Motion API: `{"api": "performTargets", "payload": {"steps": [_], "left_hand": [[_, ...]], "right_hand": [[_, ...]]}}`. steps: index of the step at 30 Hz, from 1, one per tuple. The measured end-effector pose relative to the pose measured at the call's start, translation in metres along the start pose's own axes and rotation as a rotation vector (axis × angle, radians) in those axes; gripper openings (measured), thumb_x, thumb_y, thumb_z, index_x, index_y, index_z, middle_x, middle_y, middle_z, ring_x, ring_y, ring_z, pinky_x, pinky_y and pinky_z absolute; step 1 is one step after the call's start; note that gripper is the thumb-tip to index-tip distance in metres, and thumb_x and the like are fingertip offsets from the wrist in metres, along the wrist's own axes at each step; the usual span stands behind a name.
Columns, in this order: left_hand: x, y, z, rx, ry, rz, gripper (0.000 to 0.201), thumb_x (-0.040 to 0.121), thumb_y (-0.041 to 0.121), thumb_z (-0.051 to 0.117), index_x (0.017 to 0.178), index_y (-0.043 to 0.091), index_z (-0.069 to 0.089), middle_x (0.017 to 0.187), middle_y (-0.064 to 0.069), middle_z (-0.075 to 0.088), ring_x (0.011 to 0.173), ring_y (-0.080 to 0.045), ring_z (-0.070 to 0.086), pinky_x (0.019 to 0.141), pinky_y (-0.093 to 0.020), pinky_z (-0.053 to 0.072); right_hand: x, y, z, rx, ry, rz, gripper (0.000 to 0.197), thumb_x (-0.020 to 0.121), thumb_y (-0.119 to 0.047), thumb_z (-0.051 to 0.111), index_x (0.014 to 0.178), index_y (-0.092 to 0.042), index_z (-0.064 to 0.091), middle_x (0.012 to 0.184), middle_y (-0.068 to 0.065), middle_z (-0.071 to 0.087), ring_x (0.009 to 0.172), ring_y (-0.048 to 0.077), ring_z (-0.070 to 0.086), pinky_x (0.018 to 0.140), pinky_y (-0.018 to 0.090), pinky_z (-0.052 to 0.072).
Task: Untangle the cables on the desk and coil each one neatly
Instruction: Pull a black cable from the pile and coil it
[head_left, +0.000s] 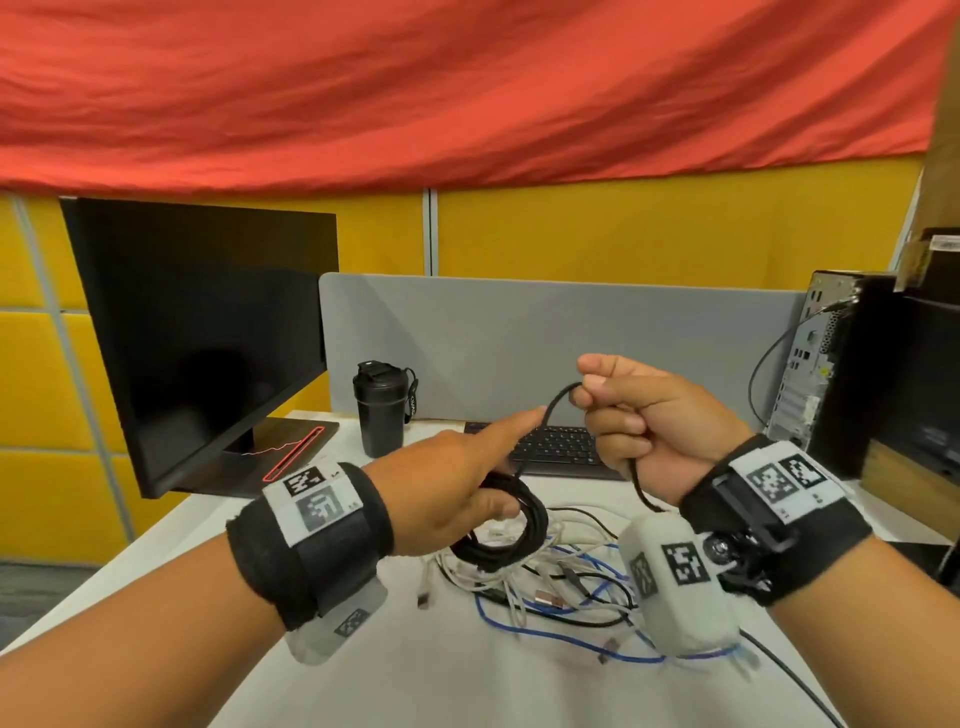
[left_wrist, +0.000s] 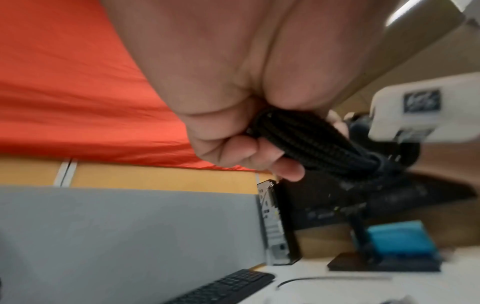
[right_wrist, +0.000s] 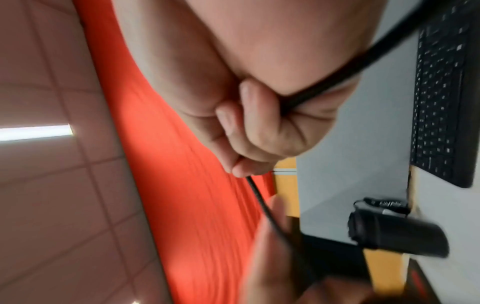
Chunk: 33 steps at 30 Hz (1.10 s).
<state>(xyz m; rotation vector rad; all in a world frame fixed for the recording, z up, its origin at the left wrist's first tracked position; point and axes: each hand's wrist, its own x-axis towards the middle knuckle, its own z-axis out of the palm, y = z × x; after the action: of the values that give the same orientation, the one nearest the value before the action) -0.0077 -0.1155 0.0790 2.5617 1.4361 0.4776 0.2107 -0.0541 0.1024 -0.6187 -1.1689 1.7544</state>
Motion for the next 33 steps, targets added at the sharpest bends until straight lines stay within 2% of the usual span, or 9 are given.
{"api": "performTargets", "payload": {"steps": [5,8,11,13,16,19,26,29,33], "left_hand": [[-0.009,0.017,-0.016,-0.517,0.196,0.14,0.05,0.091,0.023,0.068,0.134,0.041,0.049,0.094,0.018,0.072,0.088,0.003,0.068,0.076,-0.01,0.049],[-0.001,0.009,-0.025,-0.35,0.469,0.057,0.014,0.096,0.022,0.062,0.108,0.029,0.065,0.086,0.013,0.07,0.083,0.003,0.065,0.068,-0.008,0.047],[0.004,-0.008,-0.015,-0.029,0.437,-0.071,0.011,0.101,0.027,0.053,0.107,0.022,0.061,0.091,0.007,0.063,0.084,-0.008,0.057,0.072,-0.023,0.046],[0.006,-0.018,-0.004,-0.099,0.453,-0.122,0.008,0.101,0.028,0.053,0.102,0.023,0.059,0.087,0.008,0.061,0.08,-0.003,0.055,0.064,-0.016,0.041],[0.01,-0.023,0.007,-0.17,0.553,-0.19,0.004,0.098,0.029,0.058,0.098,0.026,0.058,0.081,0.012,0.06,0.074,0.004,0.056,0.059,-0.006,0.041],[0.017,-0.021,0.018,-0.249,0.63,-0.274,0.008,0.095,0.028,0.064,0.098,0.022,0.062,0.079,0.012,0.062,0.07,0.002,0.057,0.057,-0.009,0.042],[0.018,0.003,0.031,-1.334,0.6,-0.351,0.012,0.088,0.003,0.067,0.1,0.002,0.069,0.08,-0.009,0.074,0.071,-0.013,0.071,0.064,-0.026,0.055],[0.013,-0.002,0.031,-1.473,0.491,-0.326,0.027,0.091,0.002,0.061,0.115,-0.009,0.063,0.093,-0.019,0.068,0.081,-0.025,0.065,0.073,-0.035,0.053],[0.005,-0.01,0.033,-1.446,0.5,-0.312,0.016,0.093,0.002,0.059,0.108,-0.001,0.063,0.084,-0.009,0.071,0.072,-0.016,0.06,0.066,-0.025,0.053]], "right_hand": [[0.002,0.03,0.002,-0.561,0.083,0.005,0.008,0.087,0.0,0.064,0.09,-0.007,0.066,0.057,0.002,0.055,0.042,0.008,0.029,0.04,0.018,0.018],[-0.007,0.048,0.009,-0.695,-0.116,0.057,0.013,0.083,0.0,0.067,0.079,-0.01,0.073,0.067,0.005,0.069,0.039,0.007,0.031,0.038,0.017,0.022],[-0.014,0.039,0.013,-0.872,-0.218,0.066,0.006,0.084,-0.01,0.072,0.083,-0.013,0.077,0.071,0.005,0.072,0.041,0.006,0.037,0.038,0.017,0.029],[-0.014,0.031,0.014,-1.084,-0.181,0.049,0.005,0.084,-0.015,0.073,0.084,-0.016,0.078,0.071,-0.002,0.073,0.049,0.006,0.051,0.046,0.018,0.041],[-0.014,0.034,0.015,-1.35,0.133,-0.228,0.008,0.084,-0.029,0.073,0.091,-0.027,0.076,0.08,-0.019,0.068,0.076,0.001,0.063,0.067,0.013,0.043],[-0.024,0.047,0.03,-1.281,0.329,-0.704,0.021,0.083,-0.032,0.072,0.103,-0.036,0.067,0.083,-0.024,0.066,0.07,-0.003,0.061,0.063,0.006,0.045],[-0.019,0.075,0.04,-1.747,0.376,-0.892,0.035,0.088,-0.034,0.064,0.12,-0.03,0.05,0.068,-0.005,0.069,0.058,0.021,0.066,0.05,0.03,0.049],[-0.021,0.079,0.043,-1.631,0.244,-0.81,0.037,0.088,-0.025,0.062,0.122,-0.032,0.051,0.068,-0.006,0.068,0.061,0.018,0.064,0.055,0.031,0.05],[-0.013,0.048,0.043,-0.601,0.127,-0.243,0.04,0.07,-0.011,0.062,0.106,-0.026,0.056,0.058,0.005,0.059,0.047,0.021,0.047,0.042,0.03,0.04]]}}
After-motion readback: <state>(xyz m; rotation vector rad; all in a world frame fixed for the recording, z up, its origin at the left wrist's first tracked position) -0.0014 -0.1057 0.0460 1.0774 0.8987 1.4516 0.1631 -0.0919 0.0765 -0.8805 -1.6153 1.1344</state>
